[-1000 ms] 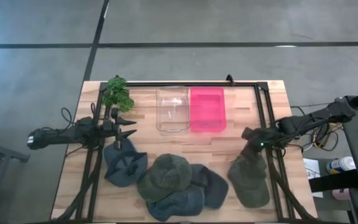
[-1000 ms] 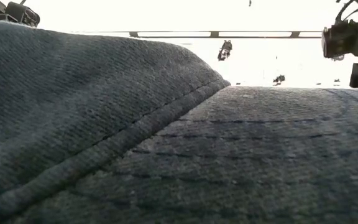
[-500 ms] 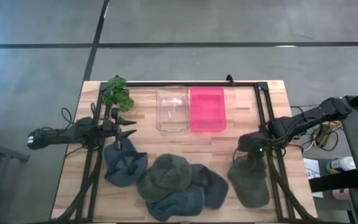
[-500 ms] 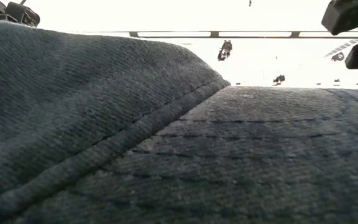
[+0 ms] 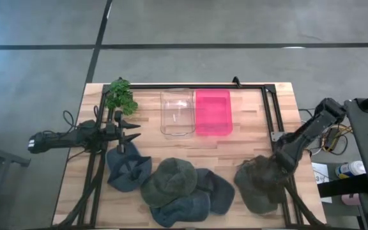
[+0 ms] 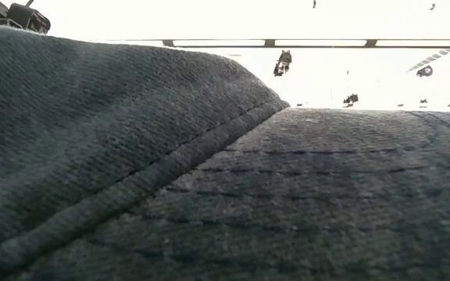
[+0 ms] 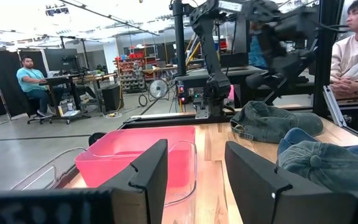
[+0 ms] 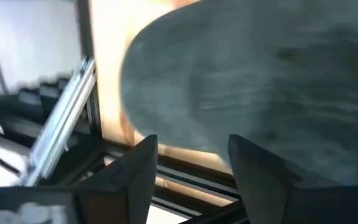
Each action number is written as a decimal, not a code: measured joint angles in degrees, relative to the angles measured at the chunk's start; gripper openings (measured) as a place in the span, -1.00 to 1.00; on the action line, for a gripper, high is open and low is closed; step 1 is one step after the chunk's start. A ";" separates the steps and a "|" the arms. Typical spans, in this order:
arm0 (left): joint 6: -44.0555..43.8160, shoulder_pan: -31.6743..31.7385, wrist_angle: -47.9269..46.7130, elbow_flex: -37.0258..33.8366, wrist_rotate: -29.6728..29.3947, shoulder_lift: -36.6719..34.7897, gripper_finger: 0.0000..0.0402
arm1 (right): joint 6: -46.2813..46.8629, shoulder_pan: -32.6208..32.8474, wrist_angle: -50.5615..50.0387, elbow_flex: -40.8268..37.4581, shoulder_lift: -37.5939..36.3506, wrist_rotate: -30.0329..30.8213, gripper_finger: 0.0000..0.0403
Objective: Pick & Place hat
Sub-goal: Put the right green cap into the red bin
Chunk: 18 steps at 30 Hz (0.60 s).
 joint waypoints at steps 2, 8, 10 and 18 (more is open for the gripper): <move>-0.01 0.02 -0.02 -0.02 0.01 0.00 -0.23 | -3.39 4.21 -0.01 2.56 3.50 0.42 0.00; 0.00 0.00 -0.19 -0.02 0.01 0.07 -0.23 | -1.81 13.36 -0.17 11.18 13.54 3.18 0.01; -0.01 0.01 -0.26 -0.01 -0.01 0.07 -0.23 | 0.70 15.14 0.05 14.35 16.94 6.14 0.01; -0.01 0.01 -0.45 -0.02 0.01 0.07 -0.23 | 11.24 18.33 -4.83 25.15 31.78 14.10 0.01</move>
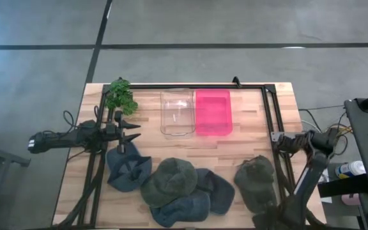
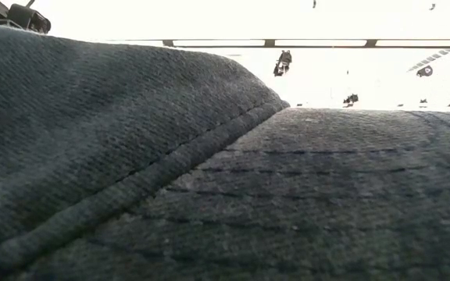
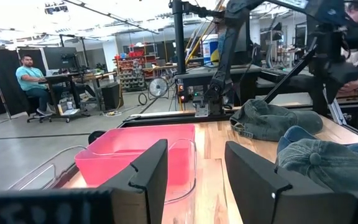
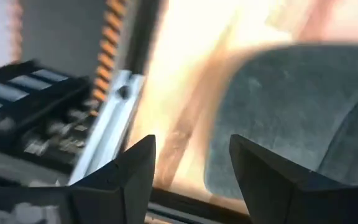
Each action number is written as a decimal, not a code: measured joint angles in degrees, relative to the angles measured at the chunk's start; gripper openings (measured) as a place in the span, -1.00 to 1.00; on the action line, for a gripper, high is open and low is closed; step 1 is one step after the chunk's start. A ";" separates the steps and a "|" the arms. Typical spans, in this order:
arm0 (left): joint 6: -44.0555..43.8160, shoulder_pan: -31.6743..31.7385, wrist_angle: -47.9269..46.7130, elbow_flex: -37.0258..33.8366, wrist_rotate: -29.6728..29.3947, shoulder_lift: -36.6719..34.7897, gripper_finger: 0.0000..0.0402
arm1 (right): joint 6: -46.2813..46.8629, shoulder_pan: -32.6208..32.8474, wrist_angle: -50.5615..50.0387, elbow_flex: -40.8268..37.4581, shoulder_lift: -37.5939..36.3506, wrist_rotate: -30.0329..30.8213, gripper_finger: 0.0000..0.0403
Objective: Pick & Place hat
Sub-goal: Put the right green cap into the red bin
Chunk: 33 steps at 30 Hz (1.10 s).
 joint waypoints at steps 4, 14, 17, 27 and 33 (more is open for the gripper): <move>0.00 0.00 0.00 0.00 0.00 0.00 -0.23 | 11.13 -0.02 -8.73 4.20 6.25 2.68 0.01; 0.00 0.00 0.02 0.00 0.00 0.00 -0.23 | 15.67 -0.11 -15.34 9.94 15.07 0.36 0.01; 0.01 -0.01 0.04 0.00 -0.04 0.00 -0.23 | 18.89 -0.15 -18.87 11.90 16.21 -0.61 0.01; -0.01 -0.01 -0.03 0.00 -0.02 0.00 -0.23 | 32.08 -0.04 -23.62 12.79 17.23 2.79 0.01; 0.01 -0.01 -0.07 0.01 -0.02 0.00 -0.23 | 32.04 -0.07 -27.21 11.89 17.19 8.07 0.01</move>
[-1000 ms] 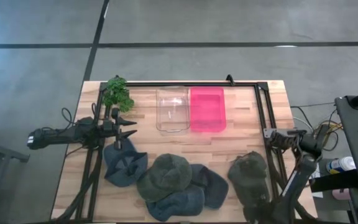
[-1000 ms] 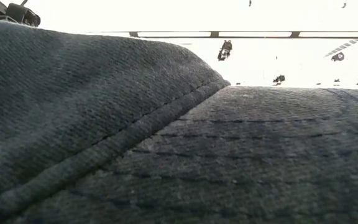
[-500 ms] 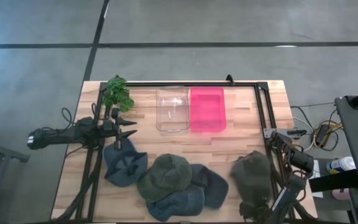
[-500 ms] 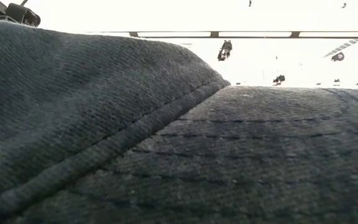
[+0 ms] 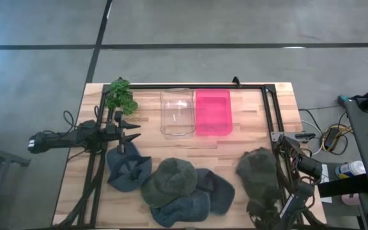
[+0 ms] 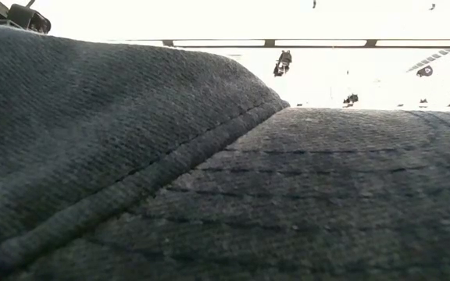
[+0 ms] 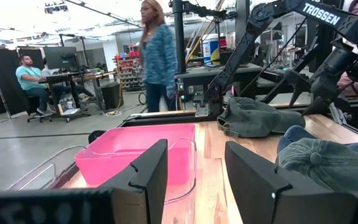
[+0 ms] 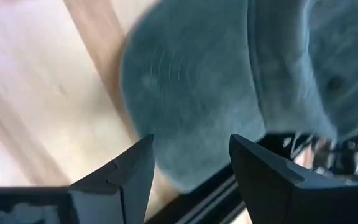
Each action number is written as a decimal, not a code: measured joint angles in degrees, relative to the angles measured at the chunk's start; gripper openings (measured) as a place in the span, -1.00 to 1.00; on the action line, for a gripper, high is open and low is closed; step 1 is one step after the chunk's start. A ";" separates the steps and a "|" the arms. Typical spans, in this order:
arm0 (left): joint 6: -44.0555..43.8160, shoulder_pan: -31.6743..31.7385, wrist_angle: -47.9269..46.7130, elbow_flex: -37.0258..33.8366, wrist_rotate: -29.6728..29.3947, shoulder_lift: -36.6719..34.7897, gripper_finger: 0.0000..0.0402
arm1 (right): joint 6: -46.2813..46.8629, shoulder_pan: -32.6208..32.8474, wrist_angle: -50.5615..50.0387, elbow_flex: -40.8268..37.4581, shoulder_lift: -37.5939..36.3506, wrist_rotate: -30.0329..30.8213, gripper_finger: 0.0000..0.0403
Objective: Pick & Place hat
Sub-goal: Put the right green cap into the red bin
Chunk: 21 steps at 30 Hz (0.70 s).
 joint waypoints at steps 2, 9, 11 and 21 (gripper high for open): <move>0.00 0.01 0.00 0.00 0.00 0.00 -0.23 | -0.47 -0.05 0.02 -0.25 -0.05 2.62 0.01; -0.01 0.02 -0.13 -0.01 0.00 0.02 -0.23 | -0.29 -0.22 0.94 -0.39 -0.17 2.15 0.01; -0.01 0.00 -0.17 -0.01 0.00 0.02 -0.23 | 0.99 0.60 1.66 0.48 -0.17 -0.91 0.01; 0.01 0.00 -0.20 0.00 0.01 0.02 -0.23 | -5.42 4.61 1.29 6.16 -0.26 -7.73 0.01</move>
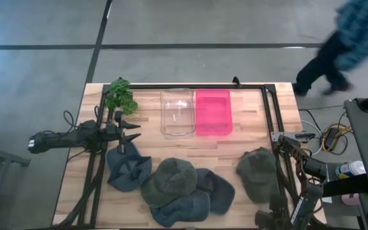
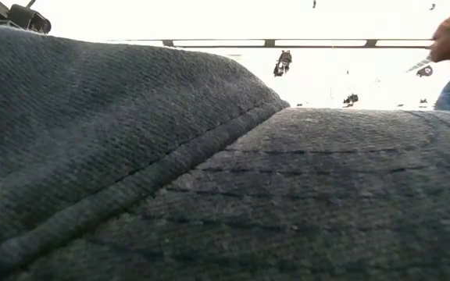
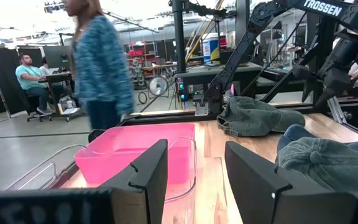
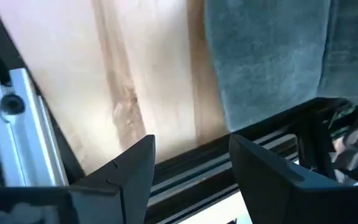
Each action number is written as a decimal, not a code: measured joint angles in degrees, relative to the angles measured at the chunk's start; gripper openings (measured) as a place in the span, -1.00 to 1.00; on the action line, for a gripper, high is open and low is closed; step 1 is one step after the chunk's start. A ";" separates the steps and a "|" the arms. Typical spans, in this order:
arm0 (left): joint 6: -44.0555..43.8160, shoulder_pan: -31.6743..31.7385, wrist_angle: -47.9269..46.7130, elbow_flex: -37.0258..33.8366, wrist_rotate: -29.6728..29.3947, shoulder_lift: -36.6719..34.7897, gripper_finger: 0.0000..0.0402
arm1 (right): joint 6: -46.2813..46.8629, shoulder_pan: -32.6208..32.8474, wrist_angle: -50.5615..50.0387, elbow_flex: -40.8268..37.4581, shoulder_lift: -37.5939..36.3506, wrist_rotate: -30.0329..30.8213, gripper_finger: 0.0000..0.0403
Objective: Pick & Place hat
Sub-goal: Put the right green cap into the red bin
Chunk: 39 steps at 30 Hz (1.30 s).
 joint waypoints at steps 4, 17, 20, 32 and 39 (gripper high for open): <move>-0.01 0.00 -0.03 -0.01 -0.01 0.00 -0.23 | 0.67 0.17 -0.05 -3.46 -0.04 5.04 0.01; -0.02 0.00 -0.06 -0.01 -0.01 0.00 -0.23 | -0.43 0.13 -0.03 -15.03 0.15 9.47 0.01; 0.00 0.01 -0.04 0.00 0.00 0.00 -0.23 | -1.59 0.15 -0.05 -15.77 0.13 13.57 0.01; -0.02 0.00 0.00 -0.01 -0.01 0.06 -0.23 | -1.84 -1.16 -1.31 -19.74 0.11 23.45 -0.39; 0.00 0.00 0.00 -0.01 -0.01 0.09 -0.23 | -7.49 -2.21 -2.77 -20.24 -0.07 29.89 -0.88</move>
